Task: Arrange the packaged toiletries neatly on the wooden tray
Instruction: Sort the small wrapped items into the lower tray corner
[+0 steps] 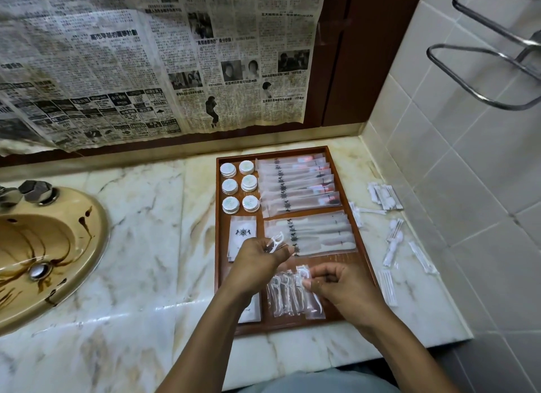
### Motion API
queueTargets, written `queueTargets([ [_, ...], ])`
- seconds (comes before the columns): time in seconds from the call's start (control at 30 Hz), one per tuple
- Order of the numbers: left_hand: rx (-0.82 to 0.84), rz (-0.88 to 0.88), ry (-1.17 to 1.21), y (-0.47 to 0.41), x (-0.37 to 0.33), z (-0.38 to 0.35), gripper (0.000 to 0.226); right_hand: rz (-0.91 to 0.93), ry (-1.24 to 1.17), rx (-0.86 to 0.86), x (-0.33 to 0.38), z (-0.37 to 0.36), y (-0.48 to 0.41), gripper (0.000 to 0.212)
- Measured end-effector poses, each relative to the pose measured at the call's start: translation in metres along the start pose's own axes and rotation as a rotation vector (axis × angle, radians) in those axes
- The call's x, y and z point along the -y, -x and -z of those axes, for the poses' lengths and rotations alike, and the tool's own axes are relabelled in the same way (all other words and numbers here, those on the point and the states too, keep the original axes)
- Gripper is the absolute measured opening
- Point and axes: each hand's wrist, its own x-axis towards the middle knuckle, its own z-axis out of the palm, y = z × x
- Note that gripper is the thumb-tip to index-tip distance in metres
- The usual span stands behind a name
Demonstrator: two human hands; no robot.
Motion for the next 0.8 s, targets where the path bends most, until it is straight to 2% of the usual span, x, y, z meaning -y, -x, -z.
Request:
queueTargets([
  [0.1, 0.066, -0.025, -0.086, -0.001, 0.001, 0.001, 0.025, -0.016, -0.004, -0.022, -0.006, -0.002, 0.003, 0.006],
  [0.23, 0.166, -0.051, -0.176, -0.004, 0.007, -0.001, 0.046, 0.022, 0.029, -0.121, -0.006, -0.005, 0.001, 0.011],
  [0.3, 0.177, -0.057, -0.195, -0.008, 0.011, -0.002, 0.035, 0.018, 0.056, -0.16, -0.009, -0.005, -0.003, 0.013],
  [0.37, 0.162, -0.058, -0.208, -0.013, 0.014, -0.002, 0.022, -0.008, 0.087, -0.146, -0.014, -0.005, -0.004, 0.012],
  [0.53, 0.065, -0.06, -0.328, -0.033, 0.031, -0.007, 0.049, -0.089, 0.208, -0.153, -0.035, -0.008, -0.006, 0.007],
  [0.63, 0.047, -0.082, -0.42, -0.035, 0.038, -0.015, 0.04, -0.061, 0.343, -0.207, -0.044, -0.012, -0.012, 0.015],
  [0.8, 0.057, -0.089, -0.547, -0.038, 0.044, -0.02, 0.018, -0.06, 0.458, -0.201, -0.052, -0.02, -0.021, 0.026],
])
